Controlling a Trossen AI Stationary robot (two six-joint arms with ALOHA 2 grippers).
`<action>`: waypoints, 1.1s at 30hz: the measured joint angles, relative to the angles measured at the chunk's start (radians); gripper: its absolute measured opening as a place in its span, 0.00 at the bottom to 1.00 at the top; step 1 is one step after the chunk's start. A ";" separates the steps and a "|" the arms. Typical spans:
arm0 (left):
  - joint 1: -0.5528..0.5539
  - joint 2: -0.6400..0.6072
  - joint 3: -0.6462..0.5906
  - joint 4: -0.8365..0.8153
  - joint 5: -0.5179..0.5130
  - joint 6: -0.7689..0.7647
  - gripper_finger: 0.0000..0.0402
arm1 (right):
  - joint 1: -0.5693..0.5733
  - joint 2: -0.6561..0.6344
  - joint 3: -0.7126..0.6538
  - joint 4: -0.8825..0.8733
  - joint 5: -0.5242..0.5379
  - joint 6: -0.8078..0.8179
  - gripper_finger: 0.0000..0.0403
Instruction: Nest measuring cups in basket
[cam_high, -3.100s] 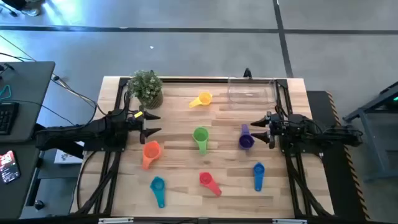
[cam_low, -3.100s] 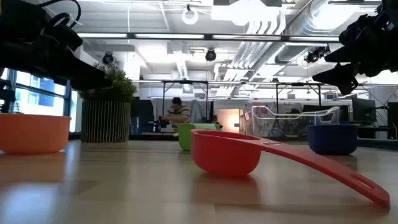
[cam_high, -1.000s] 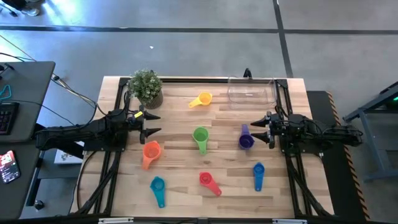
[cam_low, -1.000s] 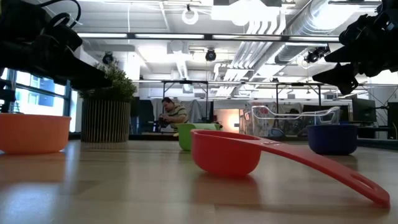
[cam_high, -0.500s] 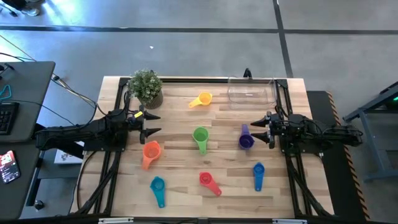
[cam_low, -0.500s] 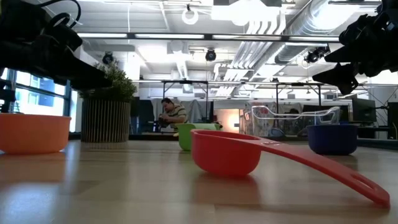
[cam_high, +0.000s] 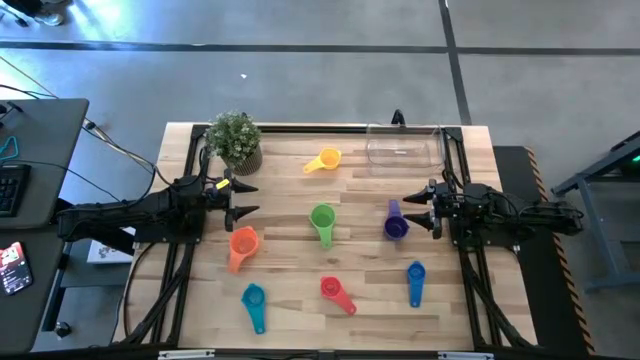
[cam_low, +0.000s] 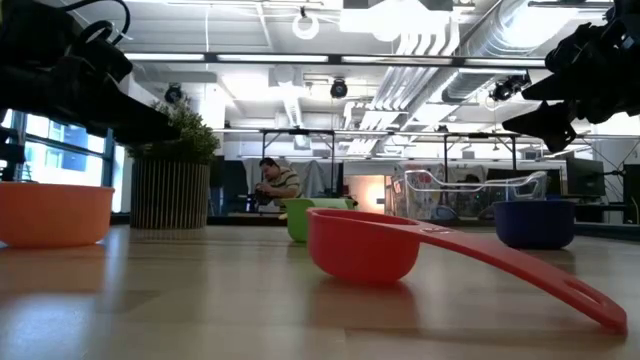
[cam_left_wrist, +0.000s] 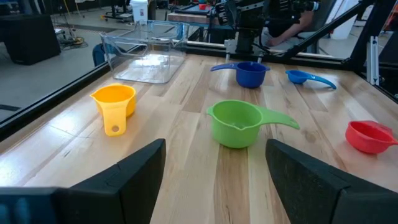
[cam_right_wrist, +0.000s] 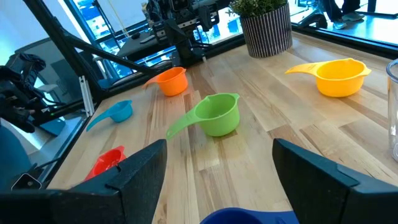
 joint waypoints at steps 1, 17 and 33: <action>0.000 0.000 0.000 0.000 0.000 0.000 0.66 | 0.000 0.000 0.000 0.000 0.000 0.000 0.70; 0.000 0.000 0.000 0.005 -0.004 -0.139 0.66 | 0.000 0.000 0.000 0.000 0.000 0.000 0.70; 0.000 0.066 0.246 -0.119 -0.121 -0.254 0.66 | 0.000 0.000 0.000 0.000 0.000 0.000 0.70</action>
